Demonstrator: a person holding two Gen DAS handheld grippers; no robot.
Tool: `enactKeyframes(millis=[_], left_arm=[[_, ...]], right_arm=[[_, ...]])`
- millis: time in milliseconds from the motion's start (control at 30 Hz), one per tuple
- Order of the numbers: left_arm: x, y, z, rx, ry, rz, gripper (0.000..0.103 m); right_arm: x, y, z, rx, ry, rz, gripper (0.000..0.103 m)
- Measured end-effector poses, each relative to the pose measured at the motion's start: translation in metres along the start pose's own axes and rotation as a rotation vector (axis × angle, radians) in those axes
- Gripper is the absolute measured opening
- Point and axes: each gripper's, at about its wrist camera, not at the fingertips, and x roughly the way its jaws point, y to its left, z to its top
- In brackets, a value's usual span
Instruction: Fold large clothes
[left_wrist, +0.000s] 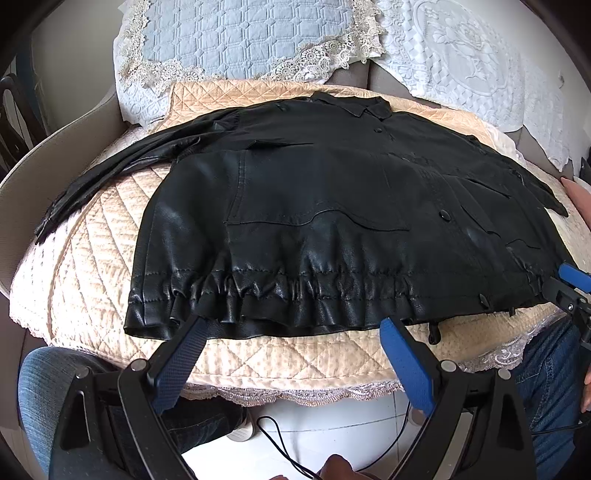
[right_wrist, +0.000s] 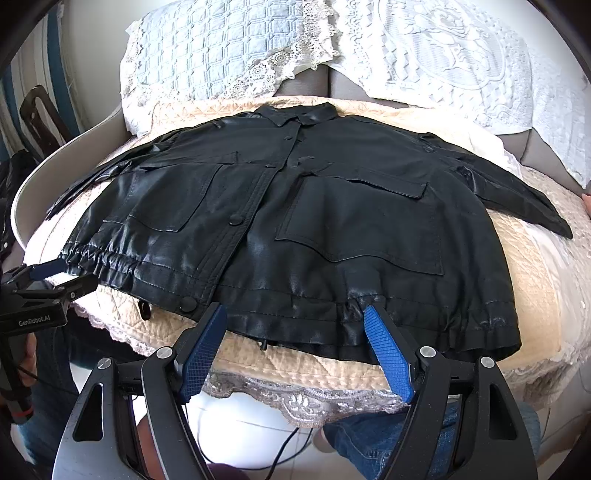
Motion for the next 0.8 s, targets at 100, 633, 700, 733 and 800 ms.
enactKeyframes(millis=[100,633,700,733,800], left_arm=[[-0.0002,-0.0003,0.0001,-0.002,-0.001,-0.003,0.096],[0.0002,-0.0011,0.0025,0.005,0.0,-0.005,0.096],[0.0005,-0.0008,0.003,0.004,0.0,-0.003,0.096],[0.0003,-0.0009,0.003,0.004,0.0,-0.004,0.096],[0.0006,-0.0007,0.0029,0.003,0.0,-0.005,0.096]], right_arm=[[-0.0001,0.0001,0.0006,0.001,-0.001,0.001,0.077],[0.0009,0.001,0.0029,-0.001,0.003,0.004,0.077],[0.0009,0.0015,0.0031,-0.002,0.004,0.005,0.077],[0.0009,0.0019,0.0032,-0.003,0.004,0.005,0.077],[0.0009,0.0021,0.0032,-0.002,0.003,0.004,0.077]])
